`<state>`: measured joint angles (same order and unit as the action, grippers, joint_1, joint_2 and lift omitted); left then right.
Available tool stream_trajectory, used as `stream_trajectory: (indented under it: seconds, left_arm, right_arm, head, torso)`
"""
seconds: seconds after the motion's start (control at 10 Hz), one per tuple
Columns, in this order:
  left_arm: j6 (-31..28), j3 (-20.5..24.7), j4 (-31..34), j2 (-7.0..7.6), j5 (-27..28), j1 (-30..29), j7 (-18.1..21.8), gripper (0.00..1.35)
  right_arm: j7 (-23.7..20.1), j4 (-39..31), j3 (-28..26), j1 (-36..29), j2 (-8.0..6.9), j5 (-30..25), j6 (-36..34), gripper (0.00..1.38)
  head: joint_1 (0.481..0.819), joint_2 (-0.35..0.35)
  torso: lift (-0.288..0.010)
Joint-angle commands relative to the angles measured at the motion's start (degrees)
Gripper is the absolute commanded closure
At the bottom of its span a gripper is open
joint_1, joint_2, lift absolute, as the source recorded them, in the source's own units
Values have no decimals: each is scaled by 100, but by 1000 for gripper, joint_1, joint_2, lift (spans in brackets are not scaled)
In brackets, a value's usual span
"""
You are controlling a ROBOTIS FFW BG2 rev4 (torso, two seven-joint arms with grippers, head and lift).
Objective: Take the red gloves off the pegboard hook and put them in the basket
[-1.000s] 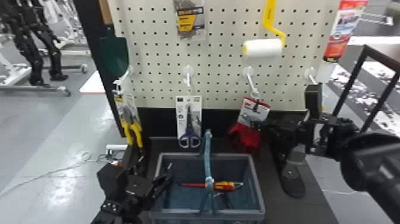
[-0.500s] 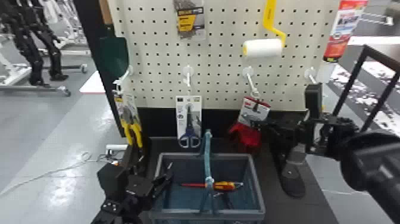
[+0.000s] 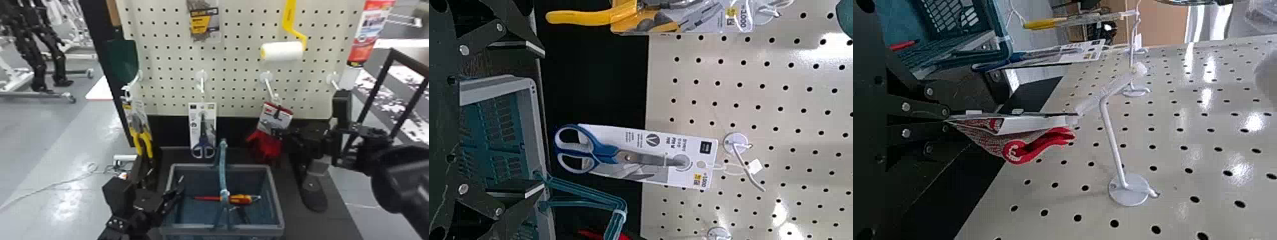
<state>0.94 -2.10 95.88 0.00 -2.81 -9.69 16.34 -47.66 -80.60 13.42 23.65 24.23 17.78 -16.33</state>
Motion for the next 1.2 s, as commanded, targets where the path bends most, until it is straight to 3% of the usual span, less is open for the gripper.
stream_trajectory:
  seconds: [0.0,0.2,0.4,0.6,0.8,1.1]
  left_arm:
    - [-15,0,18,-9,0,-7,0,354]
    - [-24,-9,27,-9,0,-7,0,354]
    - [-33,17,71,-9,0,-42,0,354]
    - [-42,17,80,18,0,-51,0,354]
    - [-33,43,80,9,0,-69,0,354]
    - [-33,43,80,26,0,-51,0,354]
  right_arm:
    - [2,-378,-208,-238,-6,-117,-151,1289]
    - [2,-1019,-533,-748,-93,-117,-415,1289]
    - [11,-1995,-867,-1293,-331,-372,-872,1289]
    - [-77,-2329,-946,-1662,-621,-337,-1180,1289]
    - [-261,-2109,-990,-1891,-946,-451,-1232,1289]
    - [-569,-1441,-938,-1820,-1175,-662,-1074,1289]
  head:
    - [549,0]
    - [549,0]
    - [549,0]
    - [549,0]
    - [549,0]
    - [549,0]
  torso:
    - [-100]
    - [-100]
    - [-100]
    - [-100]
    - [-100]
    - [-100]
